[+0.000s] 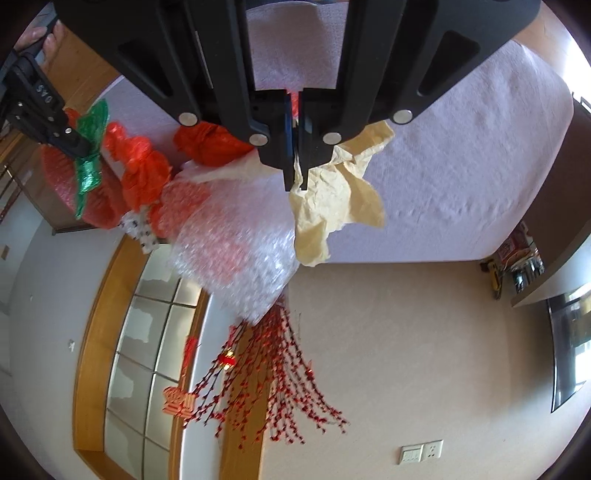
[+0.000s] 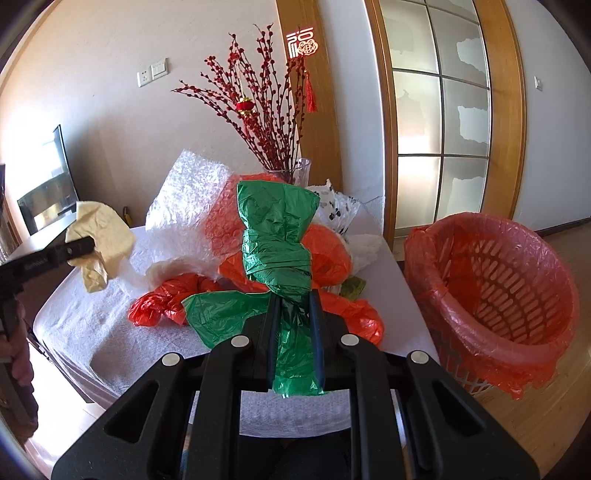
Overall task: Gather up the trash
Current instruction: 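Grasp the crumpled cream paper with the left gripper, then carry both items to the red basket and open both grippers to drop them, then return both tools to the table and grasp the orange bag with the right gripper, then grasp the bubble wrap with the left gripper while the right gripper holds the orange bag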
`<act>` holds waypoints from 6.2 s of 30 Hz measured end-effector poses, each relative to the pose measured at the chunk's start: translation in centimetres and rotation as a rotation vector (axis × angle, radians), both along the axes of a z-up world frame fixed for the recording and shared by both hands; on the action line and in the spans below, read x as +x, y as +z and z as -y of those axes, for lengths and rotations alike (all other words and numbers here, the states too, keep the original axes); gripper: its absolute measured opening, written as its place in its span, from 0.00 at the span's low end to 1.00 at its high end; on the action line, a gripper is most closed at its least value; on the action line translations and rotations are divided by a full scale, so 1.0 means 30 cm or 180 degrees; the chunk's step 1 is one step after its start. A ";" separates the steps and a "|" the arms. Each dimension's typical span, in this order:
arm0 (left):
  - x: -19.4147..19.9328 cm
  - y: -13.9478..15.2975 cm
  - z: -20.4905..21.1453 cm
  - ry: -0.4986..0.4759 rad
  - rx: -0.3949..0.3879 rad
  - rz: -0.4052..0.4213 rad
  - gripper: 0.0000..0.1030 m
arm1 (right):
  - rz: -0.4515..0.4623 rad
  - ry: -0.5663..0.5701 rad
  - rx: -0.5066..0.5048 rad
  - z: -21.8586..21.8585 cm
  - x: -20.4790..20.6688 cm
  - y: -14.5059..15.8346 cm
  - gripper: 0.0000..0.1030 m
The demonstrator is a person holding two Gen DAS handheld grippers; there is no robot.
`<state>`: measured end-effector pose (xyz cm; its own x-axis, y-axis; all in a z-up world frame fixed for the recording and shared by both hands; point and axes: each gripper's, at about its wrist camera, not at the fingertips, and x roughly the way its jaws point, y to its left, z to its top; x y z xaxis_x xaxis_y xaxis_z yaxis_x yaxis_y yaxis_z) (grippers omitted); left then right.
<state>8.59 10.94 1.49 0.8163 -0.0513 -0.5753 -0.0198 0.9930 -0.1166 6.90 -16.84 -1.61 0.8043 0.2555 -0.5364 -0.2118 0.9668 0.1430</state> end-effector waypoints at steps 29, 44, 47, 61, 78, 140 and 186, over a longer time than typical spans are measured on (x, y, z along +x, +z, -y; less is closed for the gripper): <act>0.213 0.148 0.913 -0.2176 -0.0366 0.0093 0.03 | -0.0017 -0.1353 0.0017 0.614 0.083 0.122 0.15; 0.399 -0.017 1.184 -0.2552 -0.0535 -0.0146 0.03 | -0.0211 -0.1631 0.0210 0.761 0.167 0.041 0.15; 0.419 -0.041 1.188 -0.2558 -0.0549 -0.0215 0.04 | -0.0240 -0.1629 0.0250 0.775 0.191 0.030 0.15; 0.436 -0.104 1.155 -0.2281 -0.0379 -0.0379 0.30 | -0.0300 -0.1729 0.0277 0.807 0.171 -0.014 0.35; 0.224 0.007 0.836 -0.1544 -0.0061 0.0111 0.50 | -0.0129 -0.1204 -0.0107 0.565 0.116 0.018 0.43; 0.232 0.006 0.320 -0.0268 0.0105 0.0153 0.71 | -0.0333 0.0111 -0.0434 0.001 0.103 -0.081 0.23; 0.255 0.202 0.348 -0.0513 -0.0269 0.0599 0.03 | -0.0220 -0.0104 0.0041 0.163 0.099 -0.004 0.23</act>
